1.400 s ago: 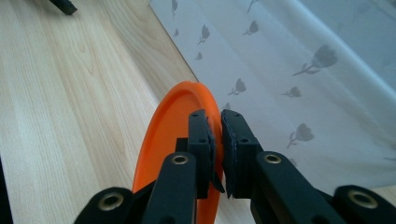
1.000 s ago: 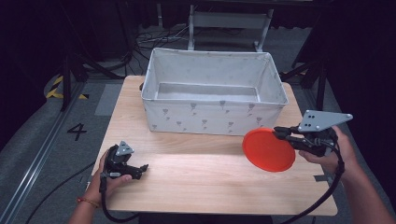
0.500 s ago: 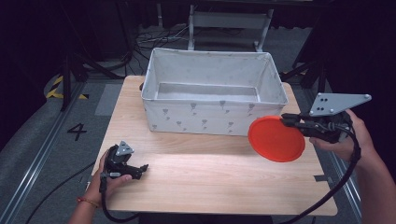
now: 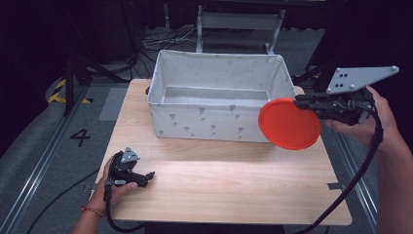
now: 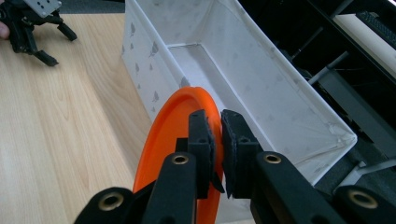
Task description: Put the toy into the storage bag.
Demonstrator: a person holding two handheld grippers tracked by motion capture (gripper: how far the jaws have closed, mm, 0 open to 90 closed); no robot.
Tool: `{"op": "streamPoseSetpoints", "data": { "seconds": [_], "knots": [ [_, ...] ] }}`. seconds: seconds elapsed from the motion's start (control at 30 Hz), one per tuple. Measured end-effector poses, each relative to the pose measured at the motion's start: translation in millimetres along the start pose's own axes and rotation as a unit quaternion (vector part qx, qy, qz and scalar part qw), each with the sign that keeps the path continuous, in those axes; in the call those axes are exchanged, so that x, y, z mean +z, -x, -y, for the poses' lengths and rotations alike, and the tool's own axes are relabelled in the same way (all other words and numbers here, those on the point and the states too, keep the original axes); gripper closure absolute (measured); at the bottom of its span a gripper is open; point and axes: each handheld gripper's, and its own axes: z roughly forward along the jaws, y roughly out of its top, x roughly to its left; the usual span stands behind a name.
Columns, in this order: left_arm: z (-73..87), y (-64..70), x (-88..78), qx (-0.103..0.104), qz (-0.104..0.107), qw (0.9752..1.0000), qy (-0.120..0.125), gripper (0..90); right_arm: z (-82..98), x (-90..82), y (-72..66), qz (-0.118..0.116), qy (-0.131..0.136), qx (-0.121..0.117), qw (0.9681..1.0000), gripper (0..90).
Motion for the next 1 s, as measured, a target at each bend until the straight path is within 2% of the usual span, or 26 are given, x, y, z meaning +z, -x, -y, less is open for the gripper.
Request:
{"op": "streamPoseSetpoints", "data": {
  "seconds": [0.17, 0.5, 0.67, 0.9, 1.0],
  "knots": [
    [0.0, 0.0, 0.0, 0.000, 0.000, 1.0000, 0.000, 0.5, -11.7, 6.1, 11.3, 0.002, -0.007, 0.002, 1.0000, 83.5],
    [0.1, 0.1, 0.1, -0.001, 0.001, 1.0000, 0.000, 0.5, -34.5, 14.3, 35.2, 0.011, 0.000, 0.001, 0.9999, 83.5],
    [0.0, 0.0, 0.0, 0.000, 0.000, 1.0000, 0.000, 0.4, -41.4, 22.0, 46.8, 0.016, -0.005, 0.004, 0.9999, 83.5],
    [0.0, 0.0, 0.0, 0.000, 0.000, 1.0000, 0.000, 0.5, -51.6, 38.4, 70.2, 0.030, -0.018, 0.015, 0.9993, 83.5],
    [0.0, -0.6, 0.0, 0.001, 0.003, 1.0000, 0.000, 0.4, -52.6, 44.7, 78.5, 0.030, -0.013, 0.023, 0.9992, 83.5]
  ]
}}
